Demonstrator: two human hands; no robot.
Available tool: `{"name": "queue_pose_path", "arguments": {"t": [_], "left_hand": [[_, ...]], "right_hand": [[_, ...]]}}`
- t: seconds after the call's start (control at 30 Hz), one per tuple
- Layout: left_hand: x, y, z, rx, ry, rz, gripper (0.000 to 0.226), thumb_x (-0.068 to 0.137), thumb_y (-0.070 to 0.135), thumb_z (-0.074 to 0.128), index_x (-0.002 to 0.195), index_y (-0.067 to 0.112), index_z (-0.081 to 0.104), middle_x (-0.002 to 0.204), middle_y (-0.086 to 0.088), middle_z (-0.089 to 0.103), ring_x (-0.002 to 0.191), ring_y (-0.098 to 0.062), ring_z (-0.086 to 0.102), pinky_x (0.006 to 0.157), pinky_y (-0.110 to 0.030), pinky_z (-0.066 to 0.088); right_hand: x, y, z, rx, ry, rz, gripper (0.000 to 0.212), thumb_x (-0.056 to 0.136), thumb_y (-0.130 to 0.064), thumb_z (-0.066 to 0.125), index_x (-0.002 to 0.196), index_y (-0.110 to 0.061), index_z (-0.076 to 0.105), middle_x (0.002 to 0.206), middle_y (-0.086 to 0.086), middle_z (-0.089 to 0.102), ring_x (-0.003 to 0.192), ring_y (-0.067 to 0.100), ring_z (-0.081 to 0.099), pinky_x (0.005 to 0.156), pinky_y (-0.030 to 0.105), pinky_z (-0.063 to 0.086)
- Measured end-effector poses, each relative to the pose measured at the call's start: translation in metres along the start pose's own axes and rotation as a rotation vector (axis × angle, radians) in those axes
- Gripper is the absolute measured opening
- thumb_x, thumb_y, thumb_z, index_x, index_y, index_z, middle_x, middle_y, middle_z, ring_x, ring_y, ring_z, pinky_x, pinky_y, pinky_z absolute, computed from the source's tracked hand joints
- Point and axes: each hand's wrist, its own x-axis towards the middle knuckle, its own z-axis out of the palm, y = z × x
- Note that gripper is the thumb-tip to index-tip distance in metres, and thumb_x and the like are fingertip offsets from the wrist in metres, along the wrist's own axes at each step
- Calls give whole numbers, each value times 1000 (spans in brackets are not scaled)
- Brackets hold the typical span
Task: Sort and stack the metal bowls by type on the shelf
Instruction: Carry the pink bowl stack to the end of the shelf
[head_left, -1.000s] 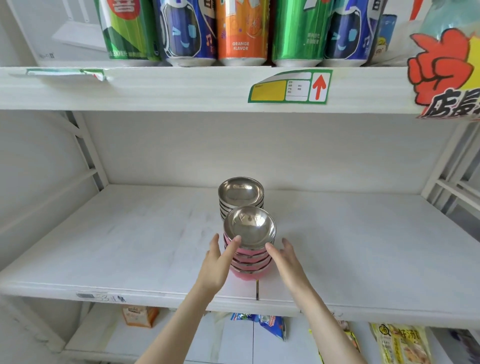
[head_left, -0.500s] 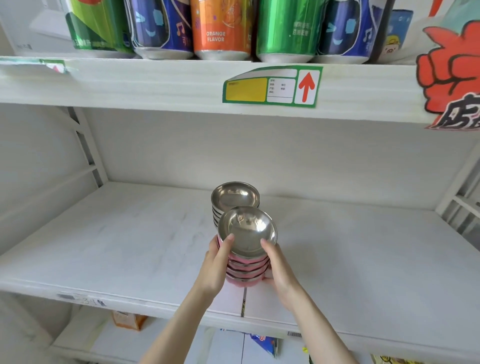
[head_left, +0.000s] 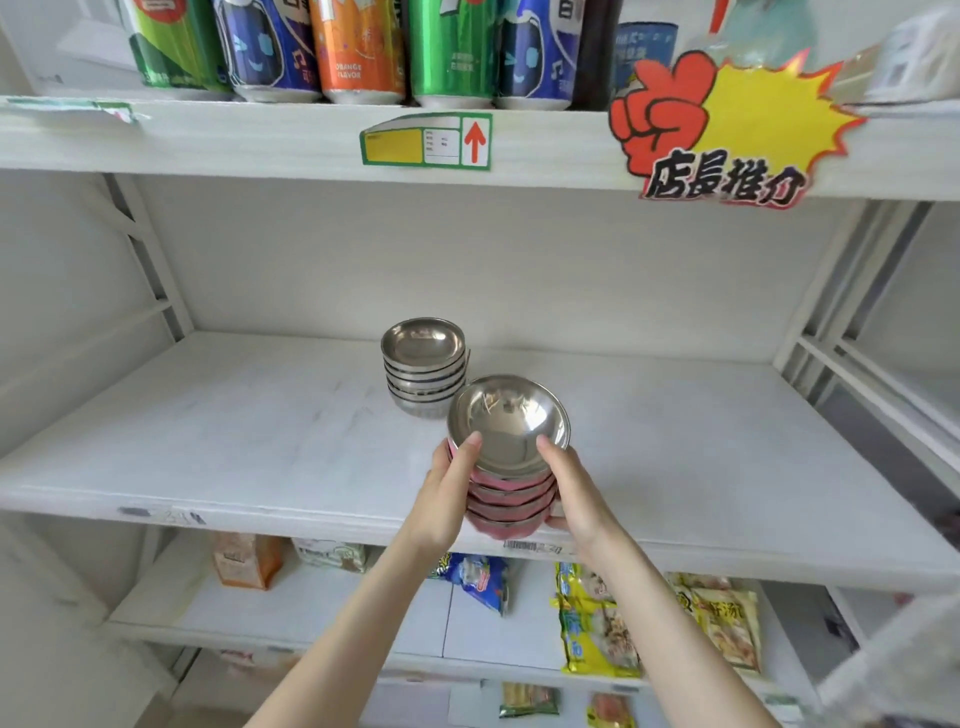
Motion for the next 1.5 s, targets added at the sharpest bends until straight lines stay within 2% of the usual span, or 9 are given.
{"name": "queue_pose_path", "arguments": {"t": [0.17, 0.27, 0.73, 0.9, 1.07, 1.17, 1.27, 1.37, 1.5], "left_hand": [[-28, 1, 48, 6, -45, -8, 60, 87, 67, 40, 135, 32, 39, 109, 24, 50, 97, 0, 50, 83, -27, 38], [-37, 4, 82, 14, -104, -12, 55, 86, 68, 40, 130, 35, 39, 105, 28, 50, 90, 10, 48, 72, -19, 38], [-21, 16, 284, 30, -165, 16, 54, 81, 76, 39, 123, 42, 34, 104, 32, 46, 91, 14, 46, 81, -26, 38], [0, 20, 356, 19, -220, 15, 61, 76, 80, 40, 125, 44, 34, 104, 33, 48, 91, 14, 47, 80, -25, 37], [31, 18, 412, 11, -283, -21, 69, 68, 84, 43, 125, 45, 34, 105, 32, 48, 92, 13, 46, 87, -31, 36], [48, 13, 437, 7, -287, -37, 66, 71, 81, 45, 125, 44, 36, 104, 31, 50, 90, 12, 47, 81, -28, 38], [62, 6, 452, 8, -289, -74, 59, 78, 76, 45, 126, 42, 35, 104, 31, 49, 91, 10, 48, 86, -32, 36], [74, -1, 460, 30, -287, -122, 61, 79, 75, 45, 127, 40, 34, 106, 26, 49, 96, 0, 49, 91, -35, 35], [87, -6, 466, 52, -292, -125, 62, 80, 75, 44, 130, 39, 36, 107, 26, 49, 95, 4, 49, 90, -35, 34]], "right_hand": [[-38, 2, -45, 7, 49, 41, 34, 91, -55, 48, 113, -30, 55, 103, -15, 66, 76, -10, 67, 51, 10, 50], [-55, -2, -79, -6, 74, 62, 41, 91, -57, 45, 118, -27, 55, 97, -15, 73, 76, -7, 68, 51, 12, 51], [-66, -22, -284, -27, 82, 30, 21, 96, -49, 43, 103, -36, 57, 76, -31, 71, 71, -11, 67, 48, 10, 49], [-58, -26, -357, -48, 129, 55, 24, 96, -50, 42, 108, -34, 55, 86, -20, 72, 71, -11, 66, 48, 9, 49], [-44, -27, -412, -53, 176, 86, 33, 98, -49, 39, 80, -46, 67, 68, -28, 71, 65, -10, 67, 46, 12, 50], [-32, -19, -435, -49, 194, 108, 39, 96, -53, 39, 71, -57, 67, 67, -35, 68, 66, -14, 65, 51, 14, 50], [-20, -7, -450, -23, 222, 114, 28, 95, -52, 41, 79, -56, 64, 72, -38, 66, 71, -21, 60, 68, 14, 44], [-9, 5, -462, -14, 220, 129, 12, 92, -58, 43, 92, -54, 54, 94, -33, 56, 87, -14, 53, 85, 24, 40], [4, 13, -471, -18, 219, 172, 22, 91, -59, 45, 104, -46, 57, 112, -18, 60, 111, 5, 55, 107, 41, 40]]}}
